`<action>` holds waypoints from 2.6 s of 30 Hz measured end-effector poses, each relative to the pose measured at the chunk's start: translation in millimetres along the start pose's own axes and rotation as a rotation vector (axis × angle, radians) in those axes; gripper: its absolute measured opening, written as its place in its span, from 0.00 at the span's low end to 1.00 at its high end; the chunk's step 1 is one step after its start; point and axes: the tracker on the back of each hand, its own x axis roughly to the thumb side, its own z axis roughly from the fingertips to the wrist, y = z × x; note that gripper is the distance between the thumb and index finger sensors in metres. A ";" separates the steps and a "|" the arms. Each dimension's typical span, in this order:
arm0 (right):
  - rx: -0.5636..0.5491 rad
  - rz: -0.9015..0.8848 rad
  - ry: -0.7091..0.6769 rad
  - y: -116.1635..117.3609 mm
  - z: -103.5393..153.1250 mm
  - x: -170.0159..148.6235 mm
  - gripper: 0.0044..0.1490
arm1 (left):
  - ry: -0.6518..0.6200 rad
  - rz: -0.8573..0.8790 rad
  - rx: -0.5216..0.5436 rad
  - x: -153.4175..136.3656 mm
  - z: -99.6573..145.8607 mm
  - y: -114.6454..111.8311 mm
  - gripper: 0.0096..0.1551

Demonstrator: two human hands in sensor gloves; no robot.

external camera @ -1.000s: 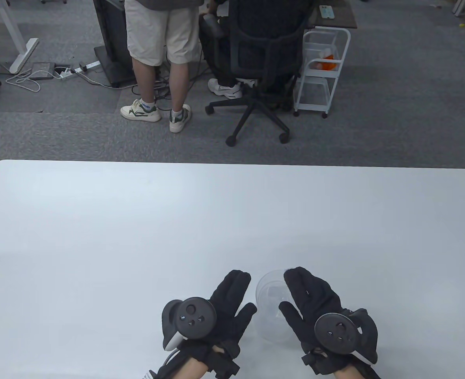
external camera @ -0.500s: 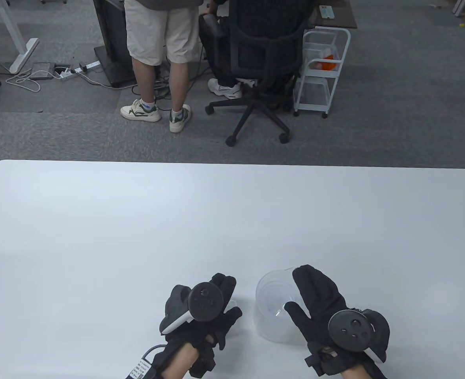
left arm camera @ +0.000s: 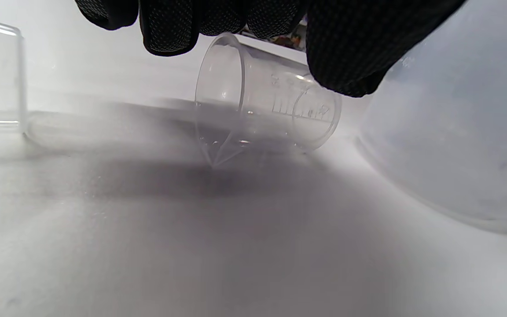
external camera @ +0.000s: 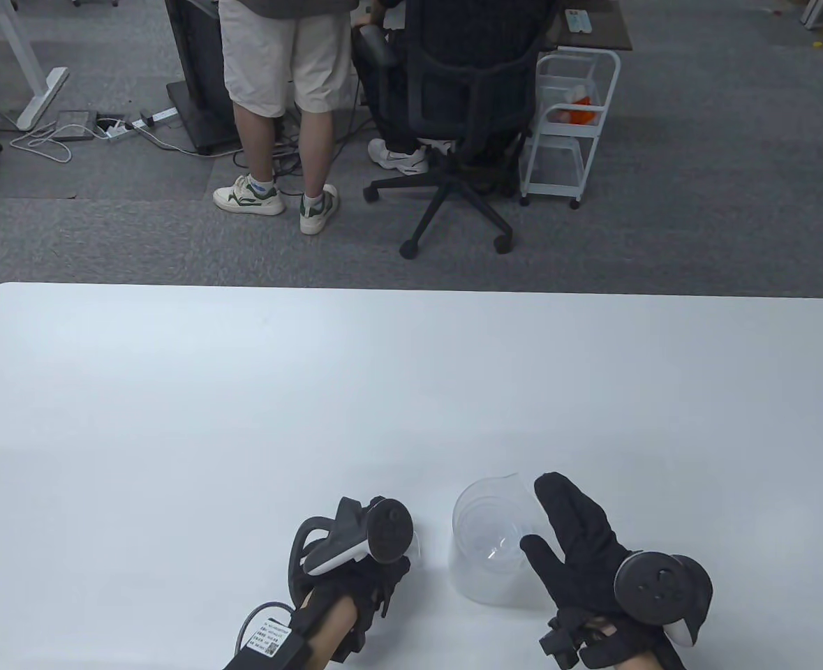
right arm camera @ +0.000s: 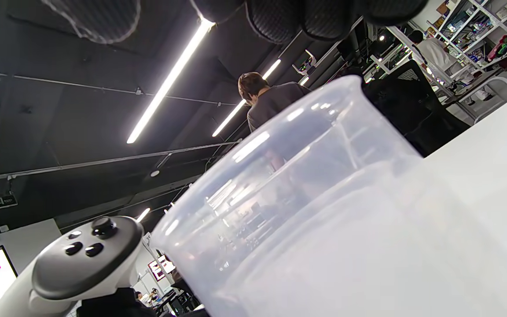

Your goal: Nest plastic beakers

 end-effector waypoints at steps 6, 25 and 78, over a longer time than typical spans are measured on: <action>-0.007 -0.008 -0.003 -1.2 0.6 -0.3 0.46 | 0.019 -0.035 -0.061 1.8 -10.2 -6.0 0.40; -0.022 0.000 -0.006 -4.2 5.8 -1.4 0.46 | 0.025 -0.090 -0.031 9.2 -19.9 -1.8 0.41; -0.051 0.009 0.010 -9.7 8.0 -6.8 0.46 | -0.361 -0.139 0.277 120.6 3.3 95.8 0.33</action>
